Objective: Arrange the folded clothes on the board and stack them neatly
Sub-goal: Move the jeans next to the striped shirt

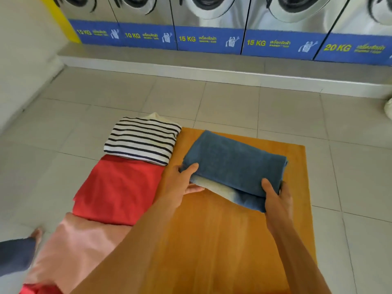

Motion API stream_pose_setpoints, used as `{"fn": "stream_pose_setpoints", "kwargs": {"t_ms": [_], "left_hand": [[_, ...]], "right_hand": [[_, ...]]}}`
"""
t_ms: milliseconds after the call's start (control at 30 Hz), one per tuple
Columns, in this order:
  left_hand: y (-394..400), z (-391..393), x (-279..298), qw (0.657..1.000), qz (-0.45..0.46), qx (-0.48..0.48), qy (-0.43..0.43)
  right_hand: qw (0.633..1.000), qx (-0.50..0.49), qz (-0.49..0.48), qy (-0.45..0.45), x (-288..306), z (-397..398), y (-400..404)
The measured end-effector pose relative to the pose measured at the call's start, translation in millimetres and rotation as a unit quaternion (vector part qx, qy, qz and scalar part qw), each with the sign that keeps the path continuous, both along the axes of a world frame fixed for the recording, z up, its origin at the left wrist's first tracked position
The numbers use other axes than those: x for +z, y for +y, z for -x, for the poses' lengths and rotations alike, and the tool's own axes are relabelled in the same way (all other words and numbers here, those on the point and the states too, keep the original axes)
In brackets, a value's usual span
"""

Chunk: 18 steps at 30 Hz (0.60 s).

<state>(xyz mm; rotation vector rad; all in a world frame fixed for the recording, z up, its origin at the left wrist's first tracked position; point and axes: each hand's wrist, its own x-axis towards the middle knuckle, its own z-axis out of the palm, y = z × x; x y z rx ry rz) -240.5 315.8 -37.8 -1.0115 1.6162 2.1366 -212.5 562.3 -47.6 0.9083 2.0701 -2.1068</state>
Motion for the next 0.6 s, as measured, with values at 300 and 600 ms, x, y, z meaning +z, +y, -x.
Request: {"fn": "stream_pose_setpoints", "kwargs": {"t_ms": [300,600], "left_hand": [[-54,21,-3,0.997,0.049,0.043,0.028],[-49,18,-24,0.975,0.219,0.03,0.025]], "right_hand": [[0.994,0.095,-0.045,0.025,-7,75,-52],[0.985,0.103,-0.13,-0.037,-21,87,-47]]}}
